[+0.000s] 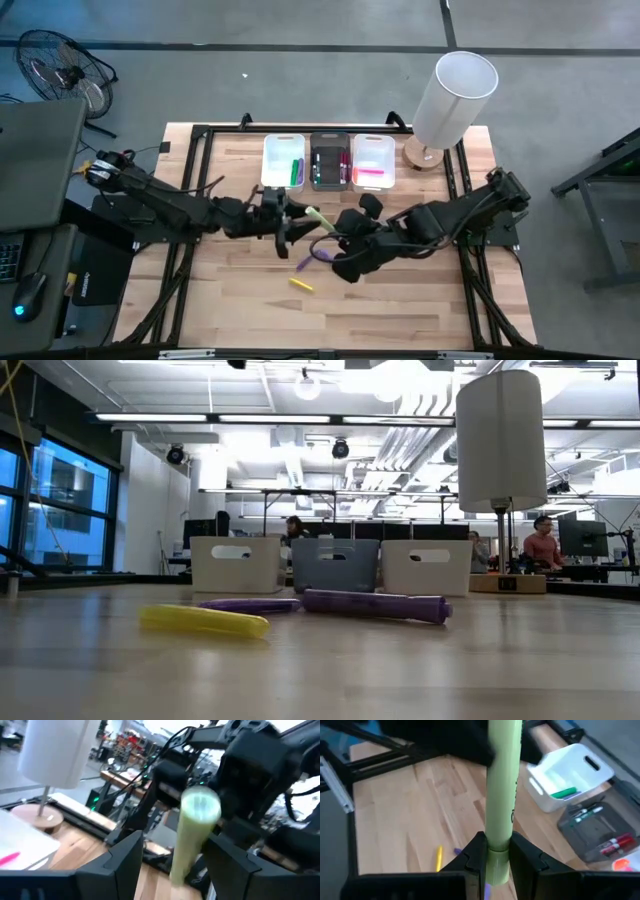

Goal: Pick & Place Markers
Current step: Put the light green highlighter pen into the left white bin

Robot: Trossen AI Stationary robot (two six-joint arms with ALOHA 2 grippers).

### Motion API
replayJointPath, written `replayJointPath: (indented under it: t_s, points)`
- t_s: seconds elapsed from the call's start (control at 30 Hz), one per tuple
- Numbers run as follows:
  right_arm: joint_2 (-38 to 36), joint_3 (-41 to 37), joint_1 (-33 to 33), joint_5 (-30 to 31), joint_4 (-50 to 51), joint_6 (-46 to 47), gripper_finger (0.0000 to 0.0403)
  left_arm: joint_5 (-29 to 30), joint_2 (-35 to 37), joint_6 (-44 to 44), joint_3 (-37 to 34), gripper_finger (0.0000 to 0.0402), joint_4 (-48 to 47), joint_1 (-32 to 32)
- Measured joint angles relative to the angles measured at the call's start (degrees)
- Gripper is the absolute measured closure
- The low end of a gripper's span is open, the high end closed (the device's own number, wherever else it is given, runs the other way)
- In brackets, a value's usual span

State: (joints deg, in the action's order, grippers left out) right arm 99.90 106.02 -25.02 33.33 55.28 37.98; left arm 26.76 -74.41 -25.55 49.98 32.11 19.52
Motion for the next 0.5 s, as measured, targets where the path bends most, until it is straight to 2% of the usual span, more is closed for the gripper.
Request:
replayJointPath:
  t_s: [0.17,0.33,0.5]
  points:
    - [0.0,0.0,0.6,-0.7,-0.3,-1.0,0.0352,-3.4,0.0,-0.3,0.0,0.0202,1.5,-1.8]
    - [0.0,0.0,0.7,-1.6,-0.3,-1.0,0.0352,-3.8,0.0,-0.7,0.0,0.0206,1.4,-1.9]
    - [0.0,0.0,0.7,-1.9,-0.3,-0.6,0.0352,-3.5,0.0,-1.7,0.0,0.0248,1.5,-1.9]
